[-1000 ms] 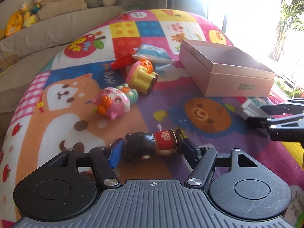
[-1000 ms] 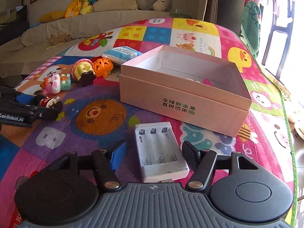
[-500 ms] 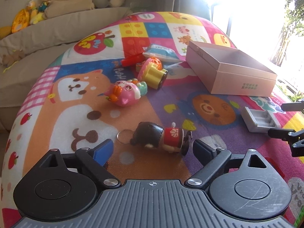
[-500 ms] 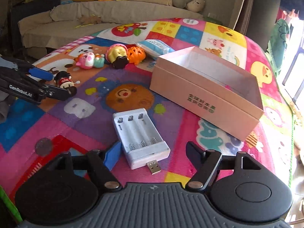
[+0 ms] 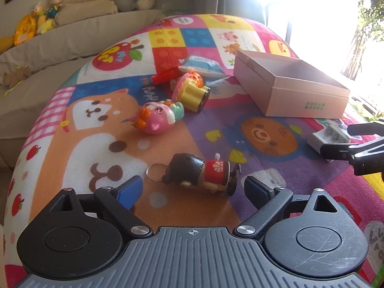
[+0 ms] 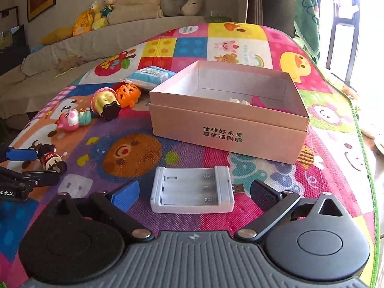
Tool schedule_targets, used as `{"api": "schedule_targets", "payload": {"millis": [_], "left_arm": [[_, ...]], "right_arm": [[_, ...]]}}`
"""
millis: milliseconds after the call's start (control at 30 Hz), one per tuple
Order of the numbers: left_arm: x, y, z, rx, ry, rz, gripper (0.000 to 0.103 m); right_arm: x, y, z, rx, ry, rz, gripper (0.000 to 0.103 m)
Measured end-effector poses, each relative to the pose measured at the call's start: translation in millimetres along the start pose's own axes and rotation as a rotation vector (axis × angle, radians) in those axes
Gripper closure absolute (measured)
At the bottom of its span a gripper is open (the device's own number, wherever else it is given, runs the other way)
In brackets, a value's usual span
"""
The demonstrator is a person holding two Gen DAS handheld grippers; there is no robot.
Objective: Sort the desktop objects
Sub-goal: 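Place the figurine in the pink box with the left tool while the right tool places the battery holder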
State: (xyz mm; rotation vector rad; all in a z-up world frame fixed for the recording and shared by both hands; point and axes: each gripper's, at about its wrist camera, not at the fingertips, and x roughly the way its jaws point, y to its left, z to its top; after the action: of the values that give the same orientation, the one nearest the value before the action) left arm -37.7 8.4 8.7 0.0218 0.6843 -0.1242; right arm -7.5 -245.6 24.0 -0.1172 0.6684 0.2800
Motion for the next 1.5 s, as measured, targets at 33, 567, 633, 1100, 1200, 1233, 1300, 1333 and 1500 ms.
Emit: {"api": "schedule_targets", "payload": {"millis": [33, 567, 633, 1100, 1200, 1233, 1300, 1333, 1500], "left_arm": [[0, 0, 0, 0.001, 0.000, 0.001, 0.008], [7, -19, 8, 0.074, 0.006, 0.024, 0.032], [2, -22, 8, 0.082, 0.004, 0.020, 0.032], [-8, -114, 140, 0.274, -0.341, -0.148, 0.032], [28, -124, 168, 0.226, -0.316, -0.167, 0.031], [36, -122, 173, 0.204, -0.304, -0.160, 0.030], [44, -110, 176, 0.151, -0.283, -0.151, 0.023], [43, -103, 172, 0.130, -0.274, -0.154, 0.017], [25, -63, 111, 0.152, -0.212, -0.113, 0.007]], "right_arm": [[3, 5, 0, -0.019, 0.005, -0.005, 0.004], [-9, 13, -4, -0.088, 0.027, 0.028, 0.025], [-20, 11, -3, -0.100, 0.016, 0.037, 0.025], [-131, -67, 94, -0.050, -0.380, -0.121, 0.025], [-106, -85, 120, 0.007, -0.348, -0.100, 0.025], [-95, -88, 129, 0.021, -0.336, -0.091, 0.025], [-68, -94, 147, 0.039, -0.319, -0.086, 0.025], [-54, -95, 155, 0.039, -0.305, -0.083, 0.025], [1, -97, 163, 0.069, -0.218, -0.070, 0.022]]}}
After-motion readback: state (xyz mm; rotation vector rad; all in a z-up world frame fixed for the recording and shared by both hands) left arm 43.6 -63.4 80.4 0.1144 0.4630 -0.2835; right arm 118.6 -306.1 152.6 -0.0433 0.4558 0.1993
